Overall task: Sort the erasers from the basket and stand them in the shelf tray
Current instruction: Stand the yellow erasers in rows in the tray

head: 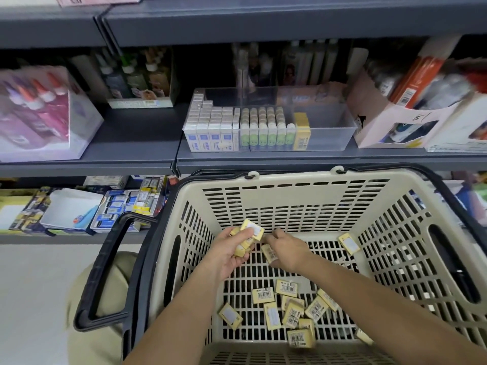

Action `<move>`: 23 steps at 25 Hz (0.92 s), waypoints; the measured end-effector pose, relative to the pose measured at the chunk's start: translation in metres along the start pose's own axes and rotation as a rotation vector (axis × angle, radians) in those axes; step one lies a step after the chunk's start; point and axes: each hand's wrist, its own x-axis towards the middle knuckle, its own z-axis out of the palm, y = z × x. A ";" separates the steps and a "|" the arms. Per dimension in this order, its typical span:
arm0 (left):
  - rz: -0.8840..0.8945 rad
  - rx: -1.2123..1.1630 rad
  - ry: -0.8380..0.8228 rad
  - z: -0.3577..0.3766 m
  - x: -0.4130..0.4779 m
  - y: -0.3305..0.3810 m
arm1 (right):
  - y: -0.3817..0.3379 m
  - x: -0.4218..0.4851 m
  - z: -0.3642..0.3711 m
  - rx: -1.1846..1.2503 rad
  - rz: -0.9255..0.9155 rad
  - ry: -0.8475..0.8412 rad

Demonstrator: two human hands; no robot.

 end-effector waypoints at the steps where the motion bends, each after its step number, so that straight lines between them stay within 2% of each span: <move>1: 0.010 0.018 -0.011 0.003 -0.002 0.003 | 0.001 -0.003 -0.005 0.062 0.018 0.002; 4: 0.046 0.160 -0.081 0.020 -0.014 0.016 | 0.012 -0.024 -0.031 0.303 0.049 0.039; 7: 0.120 0.230 -0.201 0.041 -0.030 0.033 | 0.023 -0.057 -0.068 0.509 0.005 0.072; 12: 0.311 0.083 -0.333 0.063 -0.052 0.076 | 0.036 -0.099 -0.134 0.720 -0.101 0.085; 16: 0.451 0.040 -0.312 0.081 -0.054 0.114 | 0.045 -0.100 -0.197 0.886 -0.147 0.314; 18: 0.504 0.055 -0.285 0.091 -0.049 0.130 | 0.053 -0.088 -0.229 0.786 -0.112 0.499; 20: 0.538 0.069 -0.261 0.098 -0.042 0.143 | 0.063 -0.068 -0.255 0.521 -0.029 0.702; 22: 0.552 0.091 -0.250 0.102 -0.035 0.150 | 0.071 -0.049 -0.274 0.402 0.090 0.800; 23: 0.549 0.106 -0.248 0.104 -0.031 0.151 | 0.077 -0.041 -0.279 0.373 0.135 0.789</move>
